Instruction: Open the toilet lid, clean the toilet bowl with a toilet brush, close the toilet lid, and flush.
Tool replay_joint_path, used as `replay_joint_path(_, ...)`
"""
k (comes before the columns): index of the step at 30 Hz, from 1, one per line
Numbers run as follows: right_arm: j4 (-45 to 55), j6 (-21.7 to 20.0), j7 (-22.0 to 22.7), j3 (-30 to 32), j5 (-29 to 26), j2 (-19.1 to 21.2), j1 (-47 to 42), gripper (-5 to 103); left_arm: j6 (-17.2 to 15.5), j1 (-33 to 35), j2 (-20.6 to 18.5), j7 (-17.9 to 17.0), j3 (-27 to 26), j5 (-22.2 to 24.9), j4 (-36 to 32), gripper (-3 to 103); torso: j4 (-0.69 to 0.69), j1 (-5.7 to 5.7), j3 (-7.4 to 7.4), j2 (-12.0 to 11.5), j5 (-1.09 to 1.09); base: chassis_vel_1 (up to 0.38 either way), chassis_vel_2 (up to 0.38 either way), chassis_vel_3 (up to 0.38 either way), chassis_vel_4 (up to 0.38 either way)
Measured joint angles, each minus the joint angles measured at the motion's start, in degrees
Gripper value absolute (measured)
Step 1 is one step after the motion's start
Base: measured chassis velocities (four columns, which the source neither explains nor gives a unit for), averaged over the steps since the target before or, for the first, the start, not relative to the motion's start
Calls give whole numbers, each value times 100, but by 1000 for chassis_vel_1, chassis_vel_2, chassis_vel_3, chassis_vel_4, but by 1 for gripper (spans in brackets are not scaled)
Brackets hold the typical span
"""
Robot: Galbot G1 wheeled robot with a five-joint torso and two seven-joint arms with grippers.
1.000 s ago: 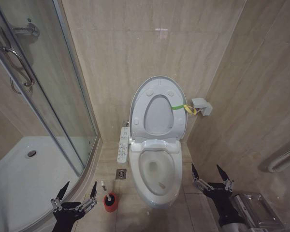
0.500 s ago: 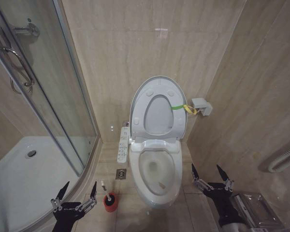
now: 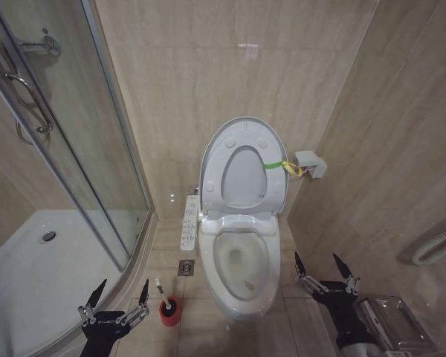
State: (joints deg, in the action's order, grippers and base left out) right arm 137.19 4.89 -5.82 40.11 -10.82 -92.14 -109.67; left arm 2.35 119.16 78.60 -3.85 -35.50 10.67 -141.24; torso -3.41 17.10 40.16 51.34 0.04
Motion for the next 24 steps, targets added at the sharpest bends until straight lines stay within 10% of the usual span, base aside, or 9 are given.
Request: replay_joint_path(24, 0, 0, 0, 0, 0, 0, 0, 100, 0, 0, 0, 0, 0, 0, 0, 100, 0, 0, 0, 0, 0, 0, 0, 0, 0)
